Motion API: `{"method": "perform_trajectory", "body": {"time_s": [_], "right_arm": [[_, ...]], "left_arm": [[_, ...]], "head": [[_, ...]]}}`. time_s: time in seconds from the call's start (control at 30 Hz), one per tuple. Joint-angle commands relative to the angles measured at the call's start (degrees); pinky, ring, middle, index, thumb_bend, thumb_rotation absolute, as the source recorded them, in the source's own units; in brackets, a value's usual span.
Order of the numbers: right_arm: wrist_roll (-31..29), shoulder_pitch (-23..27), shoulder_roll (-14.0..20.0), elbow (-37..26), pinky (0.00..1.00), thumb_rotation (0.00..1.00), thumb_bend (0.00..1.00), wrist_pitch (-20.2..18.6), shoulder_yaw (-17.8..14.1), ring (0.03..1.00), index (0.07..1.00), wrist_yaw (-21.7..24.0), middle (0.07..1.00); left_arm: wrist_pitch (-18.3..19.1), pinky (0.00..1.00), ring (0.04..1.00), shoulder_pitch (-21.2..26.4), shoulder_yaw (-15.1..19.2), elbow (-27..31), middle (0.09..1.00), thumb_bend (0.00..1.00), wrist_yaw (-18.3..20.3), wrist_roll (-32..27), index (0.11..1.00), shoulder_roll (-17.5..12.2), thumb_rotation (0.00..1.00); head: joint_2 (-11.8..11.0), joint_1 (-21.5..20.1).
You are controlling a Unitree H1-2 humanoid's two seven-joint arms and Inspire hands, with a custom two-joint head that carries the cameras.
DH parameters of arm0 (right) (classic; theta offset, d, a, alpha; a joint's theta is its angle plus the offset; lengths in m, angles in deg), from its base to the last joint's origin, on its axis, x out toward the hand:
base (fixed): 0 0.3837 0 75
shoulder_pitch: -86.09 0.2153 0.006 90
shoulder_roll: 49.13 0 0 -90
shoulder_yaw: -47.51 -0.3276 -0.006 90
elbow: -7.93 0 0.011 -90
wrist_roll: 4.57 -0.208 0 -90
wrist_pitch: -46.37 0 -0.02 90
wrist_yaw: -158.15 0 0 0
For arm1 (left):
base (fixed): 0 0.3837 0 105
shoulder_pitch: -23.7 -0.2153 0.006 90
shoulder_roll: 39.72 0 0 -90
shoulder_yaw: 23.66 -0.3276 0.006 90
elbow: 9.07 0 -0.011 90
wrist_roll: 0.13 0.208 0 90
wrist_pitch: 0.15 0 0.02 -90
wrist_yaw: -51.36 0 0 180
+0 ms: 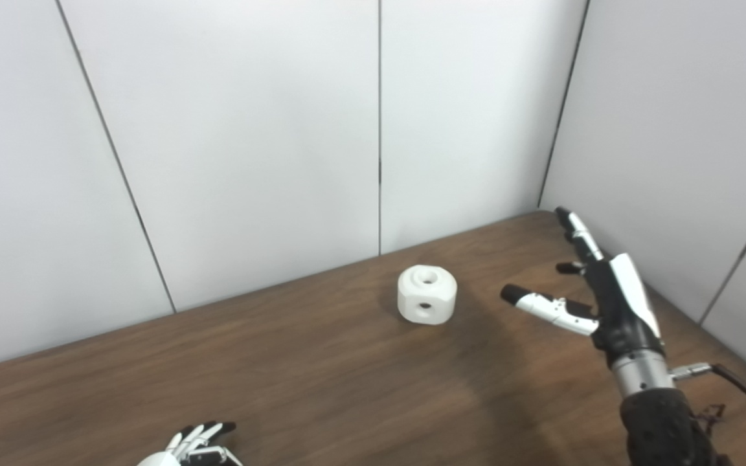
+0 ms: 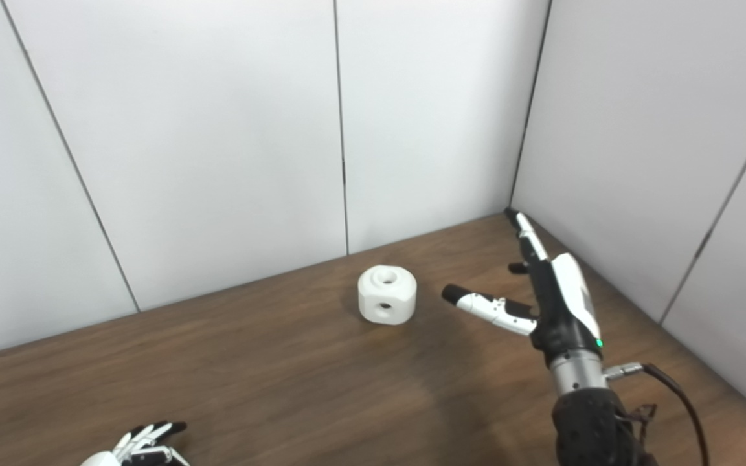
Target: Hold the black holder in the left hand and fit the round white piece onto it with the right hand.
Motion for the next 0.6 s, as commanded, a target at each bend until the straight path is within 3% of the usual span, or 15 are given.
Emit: {"method": "perform_trajectory", "body": {"time_s": [0.0,0.23,0.57], "right_arm": [[3.42,2.62,1.7,0.37,0.81,0.63,1.0,0.31,-0.65,0.989,0.975,2.45,0.997],[13.41,5.86,3.59,7.79,0.74,0.66,1.0,0.31,2.0,0.99,0.957,9.25,0.997],[14.44,8.9,5.91,18.1,0.8,0.62,1.0,0.37,7.3,1.0,0.933,12.01,1.0]], "left_arm": [[-0.41,1.0,0.959,0.77,0.84,-0.29,0.903,0.51,1.1,0.24,0.481,-1.4,0.05],[-1.33,1.0,0.95,0.19,2.02,0.4,0.901,0.51,2.14,-0.08,0.481,-1.46,0.05],[-2.65,1.0,0.938,-0.65,3.0,0.18,0.895,0.51,1.91,-0.17,0.481,-1.02,0.05]], "head": [[0.12,-0.1],[0.11,0.08],[-0.86,-0.01]]}}
